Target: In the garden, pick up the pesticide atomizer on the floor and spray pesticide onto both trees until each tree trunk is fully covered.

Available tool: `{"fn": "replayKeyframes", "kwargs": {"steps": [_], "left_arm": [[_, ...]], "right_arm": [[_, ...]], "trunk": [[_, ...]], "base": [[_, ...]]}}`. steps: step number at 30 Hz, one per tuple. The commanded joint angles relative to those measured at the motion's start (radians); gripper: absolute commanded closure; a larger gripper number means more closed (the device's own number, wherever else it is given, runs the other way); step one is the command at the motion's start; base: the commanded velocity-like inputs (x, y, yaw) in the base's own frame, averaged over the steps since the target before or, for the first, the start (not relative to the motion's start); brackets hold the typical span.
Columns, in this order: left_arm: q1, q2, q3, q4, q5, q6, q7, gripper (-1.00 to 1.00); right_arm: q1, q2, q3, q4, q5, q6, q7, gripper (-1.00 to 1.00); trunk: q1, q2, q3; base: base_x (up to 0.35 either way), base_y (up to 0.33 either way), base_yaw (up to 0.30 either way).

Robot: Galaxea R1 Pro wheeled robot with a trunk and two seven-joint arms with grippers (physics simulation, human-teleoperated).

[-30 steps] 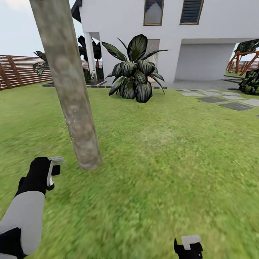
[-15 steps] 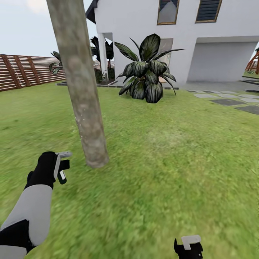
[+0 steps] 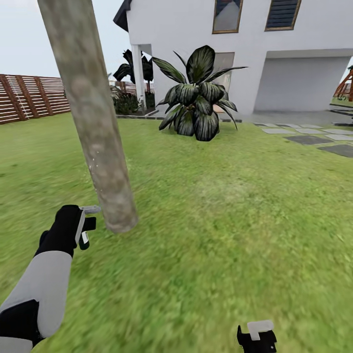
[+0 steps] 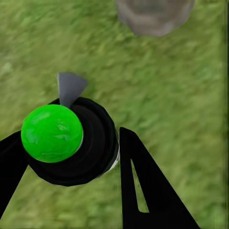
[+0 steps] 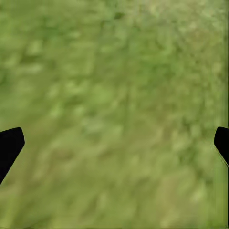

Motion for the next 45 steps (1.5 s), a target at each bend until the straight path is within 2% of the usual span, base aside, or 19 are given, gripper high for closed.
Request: {"fn": "replayKeyframes", "kwargs": {"steps": [1, 9, 21, 27, 38, 43, 45], "left_arm": [[-0.001, 0.0, 0.001, -0.001, 0.002, 0.004, 0.001, 1.0], [0.0, 0.004, 0.002, -0.002, 0.0, 0.004, 0.002, 1.0], [-0.004, 0.004, -0.001, -0.067, -0.005, 0.007, 0.003, 1.0], [-0.004, 0.006, -0.002, -0.068, -0.008, 0.007, 0.003, 1.0], [0.01, -0.007, -0.002, -0.065, 0.001, 0.006, 0.003, 1.0], [0.012, 0.01, -0.001, -0.066, -0.005, 0.007, 0.003, 1.0], [0.012, 0.045, 0.002, -0.065, -0.005, 0.007, 0.002, 1.0]], "right_arm": [[-0.001, 0.001, -0.008, 0.001, 0.01, -0.003, -0.003, -1.0], [-0.001, 0.001, -0.008, 0.001, 0.01, -0.003, -0.003, -1.0], [-0.001, 0.001, -0.008, 0.001, 0.011, -0.003, -0.003, -1.0], [-0.001, 0.001, -0.008, 0.001, 0.011, -0.003, -0.003, -1.0], [-0.001, -0.001, -0.008, 0.001, 0.011, -0.002, -0.003, -1.0], [-0.001, -0.001, -0.008, 0.001, 0.011, -0.002, -0.003, -1.0], [-0.001, -0.001, -0.008, 0.001, 0.01, -0.002, -0.003, -1.0]], "trunk": [[0.0, 0.0, -0.001], [0.0, 0.0, -0.001], [0.0, 0.0, -0.001], [0.0, 0.0, -0.001], [0.0, 0.0, -0.001], [0.0, 0.0, -0.001], [0.0, 0.0, -0.001]], "base": [[0.233, -0.183, 0.0], [0.214, -0.191, 0.0], [-0.041, -0.241, 0.073], [0.279, -0.047, 0.219], [0.258, -0.109, 0.01], [0.08, -0.145, 0.0], [0.012, -0.011, 0.0]]}}
